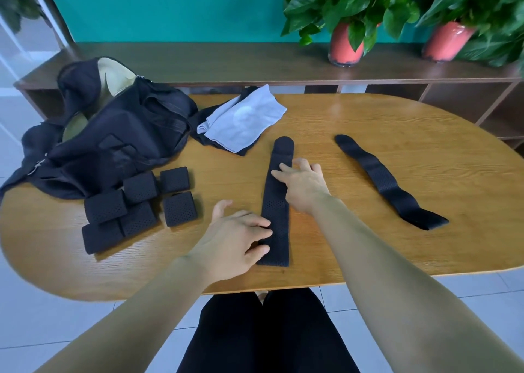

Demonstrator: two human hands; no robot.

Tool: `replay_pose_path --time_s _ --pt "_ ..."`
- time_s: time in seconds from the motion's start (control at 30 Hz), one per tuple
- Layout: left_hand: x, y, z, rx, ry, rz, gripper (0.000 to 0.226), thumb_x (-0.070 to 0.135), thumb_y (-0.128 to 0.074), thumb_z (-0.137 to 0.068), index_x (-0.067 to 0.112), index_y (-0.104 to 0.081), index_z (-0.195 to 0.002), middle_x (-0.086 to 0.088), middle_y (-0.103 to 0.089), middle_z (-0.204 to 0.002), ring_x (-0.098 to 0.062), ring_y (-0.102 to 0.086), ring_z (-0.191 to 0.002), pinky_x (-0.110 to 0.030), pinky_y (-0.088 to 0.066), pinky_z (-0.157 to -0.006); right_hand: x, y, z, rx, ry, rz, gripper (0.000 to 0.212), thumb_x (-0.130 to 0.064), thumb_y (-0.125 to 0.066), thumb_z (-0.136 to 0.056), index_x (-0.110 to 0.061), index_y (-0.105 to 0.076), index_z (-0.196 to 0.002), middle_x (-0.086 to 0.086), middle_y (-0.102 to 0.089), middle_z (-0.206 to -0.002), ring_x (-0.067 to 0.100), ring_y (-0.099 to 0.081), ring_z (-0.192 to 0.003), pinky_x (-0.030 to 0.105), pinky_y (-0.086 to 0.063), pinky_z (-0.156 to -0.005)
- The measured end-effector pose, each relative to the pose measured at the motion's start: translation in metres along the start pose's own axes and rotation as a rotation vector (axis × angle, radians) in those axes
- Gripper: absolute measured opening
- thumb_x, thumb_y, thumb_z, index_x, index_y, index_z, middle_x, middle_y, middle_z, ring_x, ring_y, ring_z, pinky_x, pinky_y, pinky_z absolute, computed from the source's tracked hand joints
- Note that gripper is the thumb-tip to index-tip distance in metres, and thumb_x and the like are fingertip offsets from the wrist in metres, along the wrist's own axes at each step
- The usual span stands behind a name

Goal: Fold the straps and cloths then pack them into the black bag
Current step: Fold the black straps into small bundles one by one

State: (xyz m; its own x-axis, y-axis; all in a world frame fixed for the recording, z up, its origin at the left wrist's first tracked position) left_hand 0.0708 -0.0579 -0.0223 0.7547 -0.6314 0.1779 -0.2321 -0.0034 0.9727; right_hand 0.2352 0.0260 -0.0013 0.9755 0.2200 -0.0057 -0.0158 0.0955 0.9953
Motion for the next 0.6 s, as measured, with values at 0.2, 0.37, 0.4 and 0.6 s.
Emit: replay_pose_path --time_s 0.2,0.37,0.4,0.6 --pt "0.000 0.003 0.012 0.140 0.068 0.142 0.034 0.038 -0.045 -0.089 0.037 -0.067 -0.115 0.021 -0.057 -0.129 0.002 -0.047 -0.122 -0.036 -0.002 -0.110 0.003 0.004 0.034 0.173 0.045 -0.151 0.067 -0.001 -0.044 -0.088 -0.031 -0.029 -0.147 -0.008 -0.028 -0.154 0.016 -0.010 -0.142 0.034 -0.017 -0.109" --pt "0.012 0.009 0.021 0.036 0.091 0.172 0.058 0.031 -0.042 -0.075 0.035 -0.055 -0.132 0.020 -0.046 -0.141 0.004 -0.034 -0.134 -0.035 0.004 -0.112 -0.002 0.001 0.082 0.285 0.101 -0.273 0.067 0.007 -0.042 -0.085 -0.026 -0.040 -0.143 -0.008 -0.040 -0.148 0.012 -0.016 -0.141 0.026 -0.017 -0.102" --pt "0.014 0.010 0.022 0.028 0.102 0.168 0.060 0.031 -0.043 -0.074 0.035 -0.053 -0.133 0.020 -0.046 -0.142 0.004 -0.033 -0.134 -0.035 0.005 -0.112 -0.003 -0.002 0.091 0.294 0.109 -0.303 0.066 0.008 -0.042 -0.084 -0.026 -0.042 -0.142 -0.009 -0.042 -0.146 0.011 -0.017 -0.140 0.023 -0.016 -0.099" --pt "0.018 0.004 0.024 0.013 0.156 0.112 0.053 0.031 -0.057 -0.083 0.035 -0.049 -0.136 0.019 -0.046 -0.141 0.003 -0.034 -0.133 -0.035 0.003 -0.110 -0.021 -0.003 0.134 0.171 0.137 -0.499 0.064 -0.001 -0.051 -0.080 -0.027 -0.047 -0.139 -0.011 -0.043 -0.141 -0.002 -0.014 -0.130 0.021 -0.016 -0.105"
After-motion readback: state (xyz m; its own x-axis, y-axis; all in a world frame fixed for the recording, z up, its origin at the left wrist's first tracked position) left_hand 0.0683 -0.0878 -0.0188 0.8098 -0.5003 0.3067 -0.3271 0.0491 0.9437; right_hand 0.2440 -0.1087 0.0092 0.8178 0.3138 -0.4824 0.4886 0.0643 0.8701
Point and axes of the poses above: each hand's wrist, its own z-axis away from the middle knuckle, its own y-axis out of the back of the hand, x = y × z, the point moved 3 cm from there along -z, towards the middle knuckle
